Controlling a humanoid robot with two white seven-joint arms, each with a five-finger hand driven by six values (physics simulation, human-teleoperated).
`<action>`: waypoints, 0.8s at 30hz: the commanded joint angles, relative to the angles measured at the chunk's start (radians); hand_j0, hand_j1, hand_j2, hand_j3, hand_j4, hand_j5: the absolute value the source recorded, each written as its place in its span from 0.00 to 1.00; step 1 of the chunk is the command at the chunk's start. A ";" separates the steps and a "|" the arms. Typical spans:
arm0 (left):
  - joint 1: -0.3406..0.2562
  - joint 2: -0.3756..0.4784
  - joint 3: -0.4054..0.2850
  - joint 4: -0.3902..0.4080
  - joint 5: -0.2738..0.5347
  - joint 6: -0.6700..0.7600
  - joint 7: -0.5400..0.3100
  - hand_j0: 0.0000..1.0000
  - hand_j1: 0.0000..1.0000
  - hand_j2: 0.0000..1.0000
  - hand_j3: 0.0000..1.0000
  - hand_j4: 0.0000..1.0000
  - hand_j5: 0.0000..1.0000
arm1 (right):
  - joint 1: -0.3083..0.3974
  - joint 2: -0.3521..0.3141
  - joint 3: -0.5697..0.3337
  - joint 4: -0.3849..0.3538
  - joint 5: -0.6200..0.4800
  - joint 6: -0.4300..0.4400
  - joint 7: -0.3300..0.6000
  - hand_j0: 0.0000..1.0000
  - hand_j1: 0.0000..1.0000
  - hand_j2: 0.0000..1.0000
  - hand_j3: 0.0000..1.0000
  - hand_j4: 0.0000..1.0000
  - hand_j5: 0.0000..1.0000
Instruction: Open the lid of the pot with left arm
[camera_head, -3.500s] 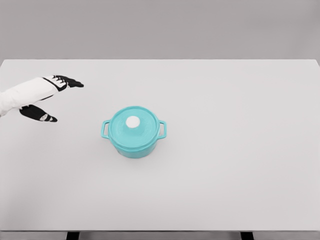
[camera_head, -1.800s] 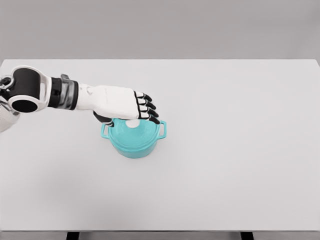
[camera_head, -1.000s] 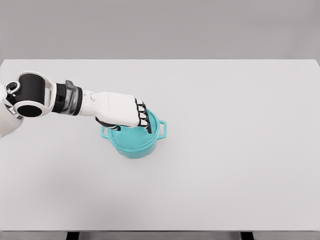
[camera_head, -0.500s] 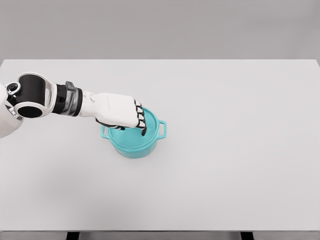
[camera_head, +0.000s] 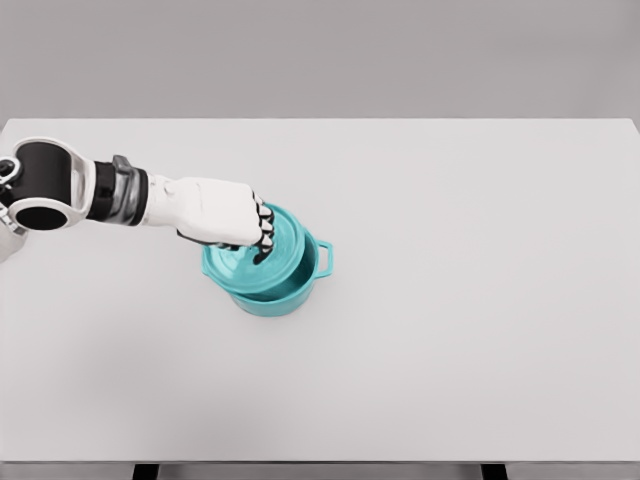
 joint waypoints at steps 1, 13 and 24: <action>0.000 0.041 0.006 0.001 0.005 0.002 0.000 0.45 0.45 0.45 0.45 0.45 0.45 | 0.000 0.000 0.000 -0.001 0.000 0.000 0.000 1.00 1.00 1.00 1.00 1.00 1.00; -0.011 0.210 0.052 0.009 0.001 0.002 0.000 0.45 0.45 0.45 0.45 0.45 0.45 | 0.000 0.000 0.000 0.001 0.000 0.000 0.000 1.00 1.00 1.00 1.00 1.00 1.00; 0.000 0.215 0.046 0.085 -0.032 0.002 0.000 0.58 0.58 0.58 0.58 0.58 0.58 | 0.000 0.000 0.000 -0.001 0.000 0.000 -0.001 1.00 1.00 1.00 1.00 1.00 1.00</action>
